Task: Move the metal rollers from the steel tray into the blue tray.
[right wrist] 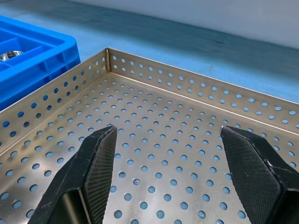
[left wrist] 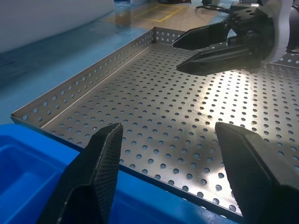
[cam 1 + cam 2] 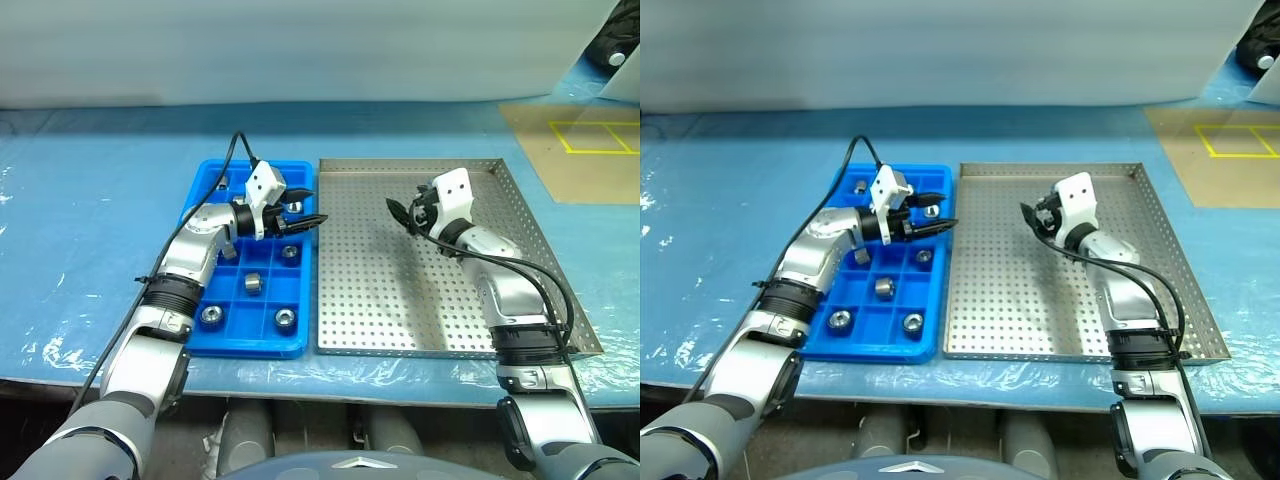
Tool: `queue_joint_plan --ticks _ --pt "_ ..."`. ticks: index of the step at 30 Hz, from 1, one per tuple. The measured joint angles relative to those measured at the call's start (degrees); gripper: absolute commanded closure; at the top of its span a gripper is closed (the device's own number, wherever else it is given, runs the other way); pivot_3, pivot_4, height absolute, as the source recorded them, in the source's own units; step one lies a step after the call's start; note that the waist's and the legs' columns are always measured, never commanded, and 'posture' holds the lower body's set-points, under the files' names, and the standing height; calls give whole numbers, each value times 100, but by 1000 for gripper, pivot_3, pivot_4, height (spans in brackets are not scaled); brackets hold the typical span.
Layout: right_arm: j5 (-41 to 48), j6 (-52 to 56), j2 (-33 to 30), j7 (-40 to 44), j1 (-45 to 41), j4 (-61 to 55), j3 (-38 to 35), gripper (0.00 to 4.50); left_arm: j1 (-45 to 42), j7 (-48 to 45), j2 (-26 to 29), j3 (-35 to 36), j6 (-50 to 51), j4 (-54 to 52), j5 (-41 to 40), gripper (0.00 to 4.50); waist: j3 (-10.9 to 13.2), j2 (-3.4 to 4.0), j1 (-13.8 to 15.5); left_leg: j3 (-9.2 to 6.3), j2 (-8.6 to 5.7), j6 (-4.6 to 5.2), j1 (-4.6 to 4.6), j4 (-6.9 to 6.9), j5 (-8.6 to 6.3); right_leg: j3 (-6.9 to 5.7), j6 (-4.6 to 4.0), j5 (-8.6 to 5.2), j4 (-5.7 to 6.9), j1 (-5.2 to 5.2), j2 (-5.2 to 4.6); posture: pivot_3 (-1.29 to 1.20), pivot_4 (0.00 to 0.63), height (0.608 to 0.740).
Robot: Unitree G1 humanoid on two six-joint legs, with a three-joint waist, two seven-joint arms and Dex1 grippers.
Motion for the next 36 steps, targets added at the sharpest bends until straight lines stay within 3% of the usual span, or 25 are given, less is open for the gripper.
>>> queue_joint_plan --ticks 3,8,19,23,27,28,36 --pt "-7 -23 15 -11 0 0 12 1054 0 5 -2 -1 197 -5 2 1161 0 0 -1 1 1 -1 1 0 0 0 0 0 0 0 0 -220 150 740" --pt "-5 -57 66 -66 -1 -1 11 2477 -40 132 -2 4 230 -2 31 1161 0 0 -2 1 1 -1 -1 -2 0 0 0 0 -3 0 0 -233 150 740" --pt "-124 -154 75 -230 -92 -1 18 2477 -121 154 -82 -1 244 0 145 1161 0 0 -24 3 1 -5 0 -5 -4 1 0 0 -7 0 0 -269 150 740" --pt "-121 -247 202 -337 -92 -1 -3 1623 -163 119 -82 4 236 58 148 1161 1 0 -31 3 1 -4 0 -8 -3 0 0 0 -9 -1 1 -277 150 740" --pt "-126 -257 240 -362 -94 -1 -5 252 -363 211 -114 69 -25 386 210 310 1 0 -34 3 0 -5 0 -7 -4 1 0 0 -10 -1 0 -283 150 740" --pt "-142 -257 239 -392 -97 0 -4 210 -423 231 -114 77 -91 484 246 39 1 0 -33 3 0 -5 0 -7 -4 1 0 0 -10 -1 0 -284 150 740" --pt "-167 -404 238 -555 -240 30 -92 105 -625 313 -185 112 -149 734 340 11 1 -1 -32 3 0 -2 -1 -9 -4 1 0 0 -13 -1 1 -275 150 740"
